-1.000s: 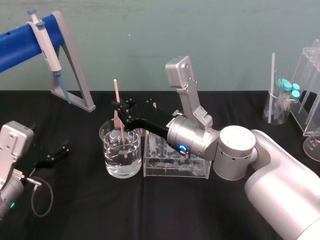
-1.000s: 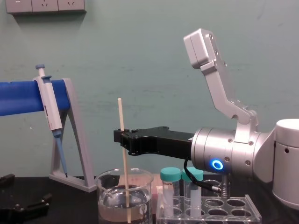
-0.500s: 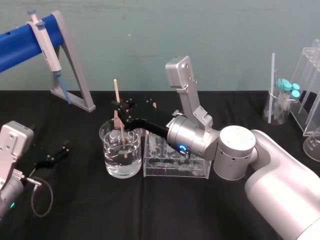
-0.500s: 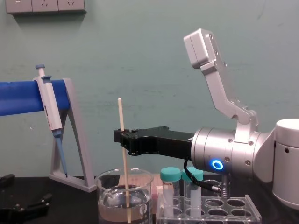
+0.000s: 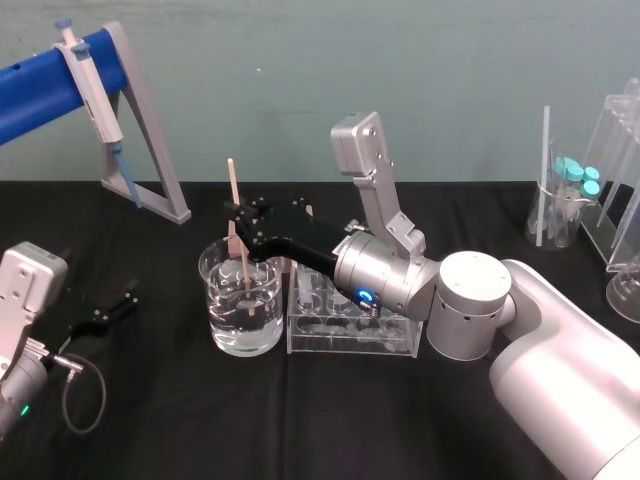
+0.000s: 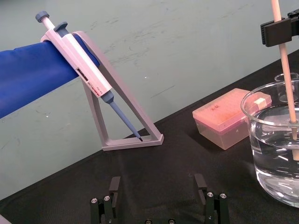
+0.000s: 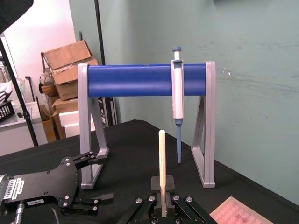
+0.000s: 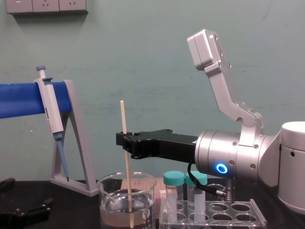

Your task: Hold the thermometer with one hand and immerse one end into the beaker, then reinsert it into the test tube rack.

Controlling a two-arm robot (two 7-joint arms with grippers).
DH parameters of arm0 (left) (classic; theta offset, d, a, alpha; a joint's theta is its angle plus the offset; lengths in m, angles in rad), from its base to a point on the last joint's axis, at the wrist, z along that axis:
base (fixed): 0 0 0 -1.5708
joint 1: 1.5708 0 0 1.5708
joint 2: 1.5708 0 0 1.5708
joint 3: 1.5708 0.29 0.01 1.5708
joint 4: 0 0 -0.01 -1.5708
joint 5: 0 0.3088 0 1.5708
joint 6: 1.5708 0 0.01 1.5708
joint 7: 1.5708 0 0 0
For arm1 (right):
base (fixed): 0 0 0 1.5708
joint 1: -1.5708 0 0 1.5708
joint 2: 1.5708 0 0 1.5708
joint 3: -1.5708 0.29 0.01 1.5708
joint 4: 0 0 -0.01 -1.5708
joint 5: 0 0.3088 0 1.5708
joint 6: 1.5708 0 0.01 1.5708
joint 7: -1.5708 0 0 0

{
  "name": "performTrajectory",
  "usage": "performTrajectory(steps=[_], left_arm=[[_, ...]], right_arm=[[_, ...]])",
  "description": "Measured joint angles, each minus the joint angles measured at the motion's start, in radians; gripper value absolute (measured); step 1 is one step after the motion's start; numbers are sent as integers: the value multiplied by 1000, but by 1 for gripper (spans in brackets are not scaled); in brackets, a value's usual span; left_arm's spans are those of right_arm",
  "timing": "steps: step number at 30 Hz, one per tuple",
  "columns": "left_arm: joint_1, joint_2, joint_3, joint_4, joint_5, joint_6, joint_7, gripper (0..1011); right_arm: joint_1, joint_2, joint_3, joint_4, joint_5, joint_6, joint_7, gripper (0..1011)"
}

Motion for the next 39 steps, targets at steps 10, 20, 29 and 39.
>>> performTrajectory(steps=[10, 20, 29, 39], left_arm=[[0, 0, 0, 0, 0, 0, 0, 1004], [0, 0, 0, 0, 0, 0, 0, 1004], [0, 0, 0, 0, 0, 0, 0, 1004], [0, 0, 0, 0, 0, 0, 0, 1004]], right_arm=[[0, 0, 7, -15, -1, 6, 0, 53], [-8, 21, 51, -145, 2, 39, 1, 53], [-22, 68, 111, -283, 41, 74, -21, 53], [-61, 168, 198, -412, 106, 119, -48, 53]])
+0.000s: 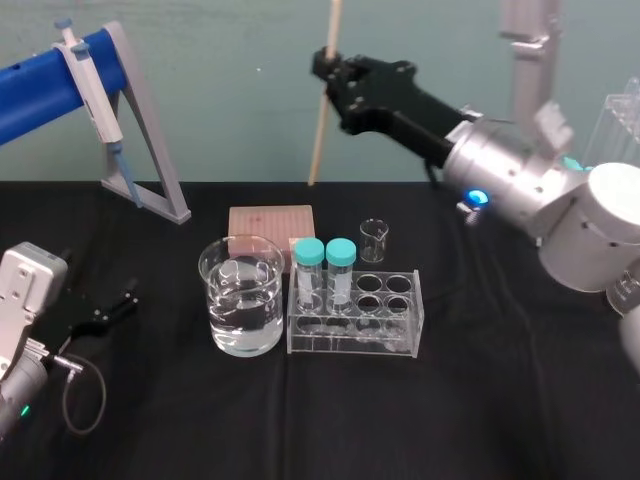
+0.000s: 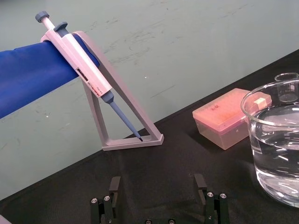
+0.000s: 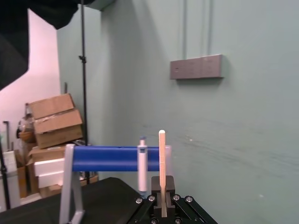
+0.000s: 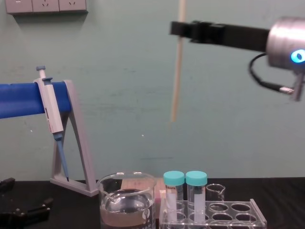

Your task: Hold the thermometer with one hand and immerse one end into the beaker, then reinsert it into the test tube rack.

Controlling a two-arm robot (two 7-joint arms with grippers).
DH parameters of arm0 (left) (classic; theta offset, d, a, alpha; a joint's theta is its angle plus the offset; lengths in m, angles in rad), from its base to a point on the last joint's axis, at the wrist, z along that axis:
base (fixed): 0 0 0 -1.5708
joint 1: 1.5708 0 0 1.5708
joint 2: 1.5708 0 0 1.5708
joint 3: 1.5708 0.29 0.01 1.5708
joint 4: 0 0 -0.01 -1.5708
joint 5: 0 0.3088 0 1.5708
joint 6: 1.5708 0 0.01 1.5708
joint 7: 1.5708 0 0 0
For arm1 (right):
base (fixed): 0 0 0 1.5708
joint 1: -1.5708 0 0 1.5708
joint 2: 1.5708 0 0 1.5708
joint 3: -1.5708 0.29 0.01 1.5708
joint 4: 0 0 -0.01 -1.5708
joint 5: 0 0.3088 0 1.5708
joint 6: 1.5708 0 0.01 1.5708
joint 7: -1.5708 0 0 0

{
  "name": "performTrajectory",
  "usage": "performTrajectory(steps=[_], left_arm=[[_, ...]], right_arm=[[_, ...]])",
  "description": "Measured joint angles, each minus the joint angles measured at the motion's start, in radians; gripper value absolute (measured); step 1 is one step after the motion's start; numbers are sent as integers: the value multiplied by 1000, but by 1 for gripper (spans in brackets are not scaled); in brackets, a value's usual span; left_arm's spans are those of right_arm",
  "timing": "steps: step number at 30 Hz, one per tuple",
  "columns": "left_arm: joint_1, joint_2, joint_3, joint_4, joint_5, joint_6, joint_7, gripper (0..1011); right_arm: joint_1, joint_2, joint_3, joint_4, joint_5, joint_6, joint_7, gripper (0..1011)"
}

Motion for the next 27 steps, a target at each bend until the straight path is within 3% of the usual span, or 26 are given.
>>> performTrajectory(steps=[12, 27], left_arm=[[0, 0, 0, 0, 0, 0, 0, 1004], [0, 0, 0, 0, 0, 0, 0, 1004]], right_arm=[[-55, 129, 52, -61, -10, 44, -44, 53], [-97, 157, 42, -24, -29, 98, -54, 53]])
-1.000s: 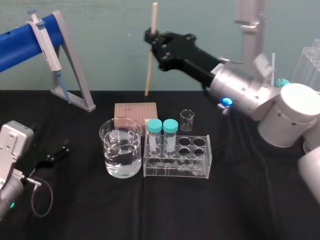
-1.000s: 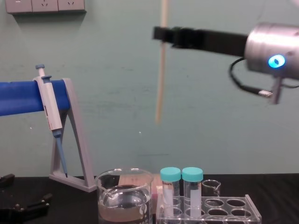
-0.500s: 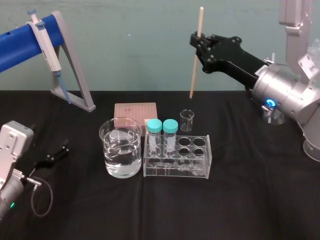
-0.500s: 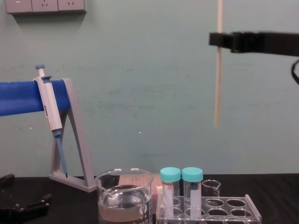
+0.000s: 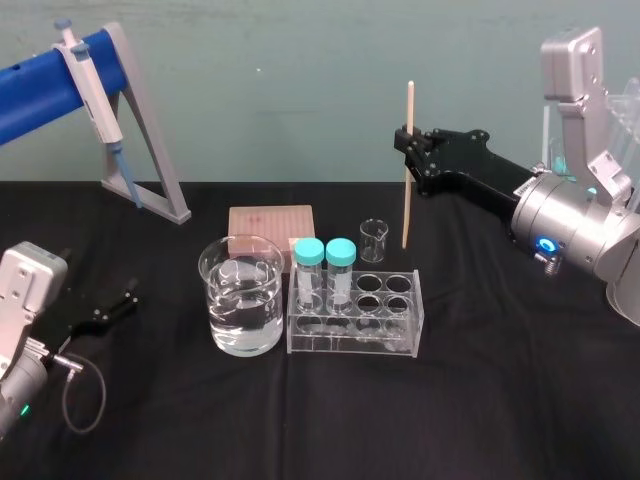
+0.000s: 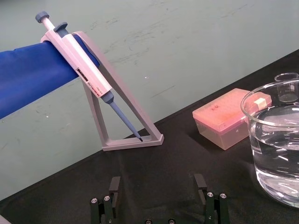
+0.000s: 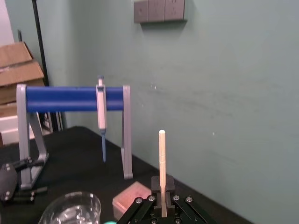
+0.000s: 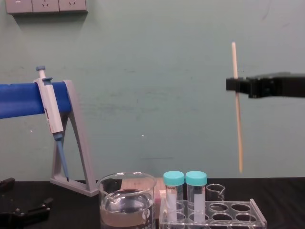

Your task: Hold the thermometer with one hand and immerse one end into the beaker, then reinsert it into the test tube rack.

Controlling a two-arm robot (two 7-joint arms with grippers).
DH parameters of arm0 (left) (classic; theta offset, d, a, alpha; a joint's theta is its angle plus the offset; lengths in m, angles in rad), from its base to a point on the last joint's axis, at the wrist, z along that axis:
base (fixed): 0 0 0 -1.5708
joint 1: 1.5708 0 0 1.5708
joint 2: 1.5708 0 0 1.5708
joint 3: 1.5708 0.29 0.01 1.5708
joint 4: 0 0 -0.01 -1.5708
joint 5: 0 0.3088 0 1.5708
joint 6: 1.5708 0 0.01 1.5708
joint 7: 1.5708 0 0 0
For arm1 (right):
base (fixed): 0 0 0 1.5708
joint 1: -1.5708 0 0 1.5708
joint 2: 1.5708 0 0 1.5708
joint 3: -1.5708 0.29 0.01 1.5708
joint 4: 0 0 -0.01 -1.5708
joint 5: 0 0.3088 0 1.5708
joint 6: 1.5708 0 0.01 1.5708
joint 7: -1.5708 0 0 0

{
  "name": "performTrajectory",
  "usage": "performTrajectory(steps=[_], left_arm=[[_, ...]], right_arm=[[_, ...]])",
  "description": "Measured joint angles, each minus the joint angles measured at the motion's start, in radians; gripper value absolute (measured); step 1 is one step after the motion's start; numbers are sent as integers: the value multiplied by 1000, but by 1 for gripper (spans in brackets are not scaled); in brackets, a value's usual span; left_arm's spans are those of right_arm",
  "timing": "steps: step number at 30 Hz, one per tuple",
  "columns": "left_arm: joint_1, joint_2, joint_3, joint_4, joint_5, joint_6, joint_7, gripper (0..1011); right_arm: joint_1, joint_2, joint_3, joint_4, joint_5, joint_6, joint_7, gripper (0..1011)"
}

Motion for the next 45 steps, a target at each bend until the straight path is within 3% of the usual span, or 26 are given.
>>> performTrajectory(steps=[10, 19, 33, 45], left_arm=[[0, 0, 0, 0, 0, 0, 0, 1004], [0, 0, 0, 0, 0, 0, 0, 1004], [0, 0, 0, 0, 0, 0, 0, 1004], [0, 0, 0, 0, 0, 0, 0, 1004]], right_arm=[[-12, 11, -9, 18, -18, 12, 8, 53], [-20, 1, -2, 30, -31, -9, 6, 53], [-48, -20, -1, 46, -39, -76, 28, 53], [-51, -42, 5, 98, -48, -130, 45, 53]])
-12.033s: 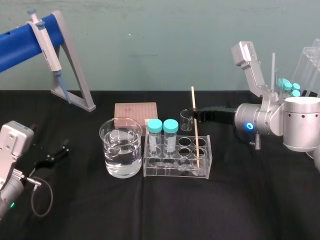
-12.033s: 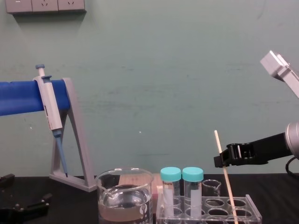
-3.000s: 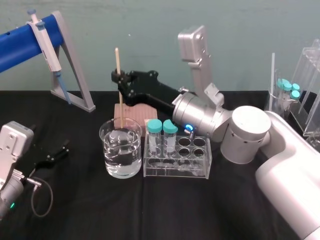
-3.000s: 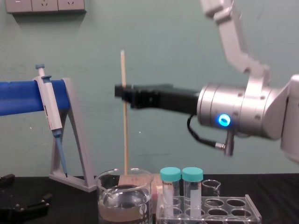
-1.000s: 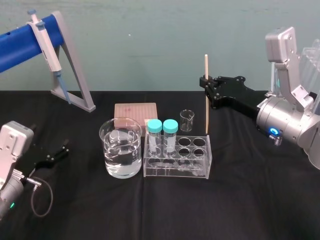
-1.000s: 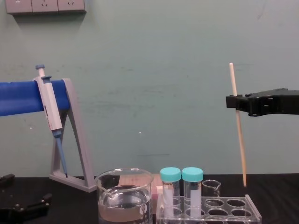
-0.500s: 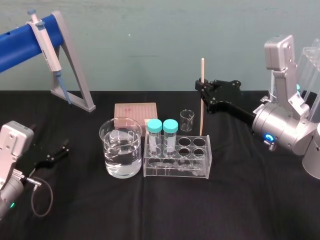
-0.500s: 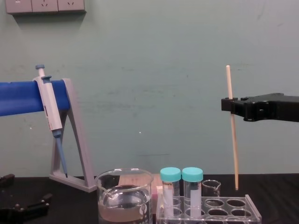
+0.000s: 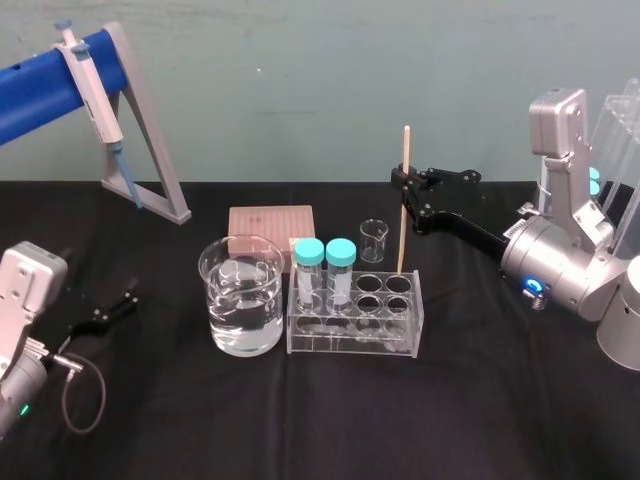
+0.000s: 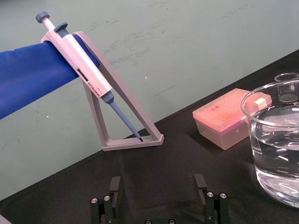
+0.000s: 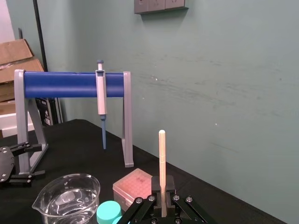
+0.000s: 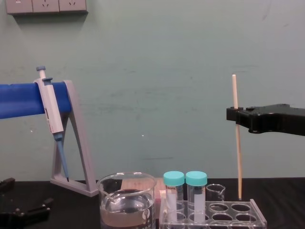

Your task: Hold the thermometer with one hand and immerse one end into the beaker, then reinsert it into the test tube rack.

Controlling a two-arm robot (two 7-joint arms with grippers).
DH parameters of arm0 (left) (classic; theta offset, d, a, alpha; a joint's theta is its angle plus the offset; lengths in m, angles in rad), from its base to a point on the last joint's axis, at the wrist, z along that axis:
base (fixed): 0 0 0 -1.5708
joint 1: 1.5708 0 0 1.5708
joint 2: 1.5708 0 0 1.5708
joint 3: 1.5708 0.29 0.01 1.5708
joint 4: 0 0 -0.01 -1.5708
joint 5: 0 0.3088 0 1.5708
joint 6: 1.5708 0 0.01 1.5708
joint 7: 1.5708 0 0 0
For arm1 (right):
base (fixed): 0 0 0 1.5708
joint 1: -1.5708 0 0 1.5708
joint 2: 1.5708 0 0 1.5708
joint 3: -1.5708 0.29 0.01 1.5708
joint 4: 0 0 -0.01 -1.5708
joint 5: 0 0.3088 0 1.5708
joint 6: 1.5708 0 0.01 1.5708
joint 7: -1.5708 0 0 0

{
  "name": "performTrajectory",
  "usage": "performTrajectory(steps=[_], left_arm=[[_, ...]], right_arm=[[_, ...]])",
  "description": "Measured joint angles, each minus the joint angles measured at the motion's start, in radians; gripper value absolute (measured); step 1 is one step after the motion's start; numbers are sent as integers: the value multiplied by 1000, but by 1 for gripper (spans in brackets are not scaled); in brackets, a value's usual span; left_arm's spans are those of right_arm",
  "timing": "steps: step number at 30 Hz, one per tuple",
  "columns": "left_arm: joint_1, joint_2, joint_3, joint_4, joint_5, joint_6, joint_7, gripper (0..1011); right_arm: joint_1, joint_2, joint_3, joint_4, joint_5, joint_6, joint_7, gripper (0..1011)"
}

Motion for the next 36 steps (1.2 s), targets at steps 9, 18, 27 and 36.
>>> performTrajectory(steps=[9, 18, 27, 36], left_arm=[[0, 0, 0, 0, 0, 0, 0, 1004], [0, 0, 0, 0, 0, 0, 0, 1004], [0, 0, 0, 0, 0, 0, 0, 1004], [0, 0, 0, 0, 0, 0, 0, 1004]], right_arm=[[3, -14, 5, 24, 6, 3, 3, 53], [1, -20, 4, 52, 7, -3, 14, 53], [10, -28, -7, 93, 6, -47, 47, 53], [18, -32, -26, 139, -11, -82, 77, 53]])
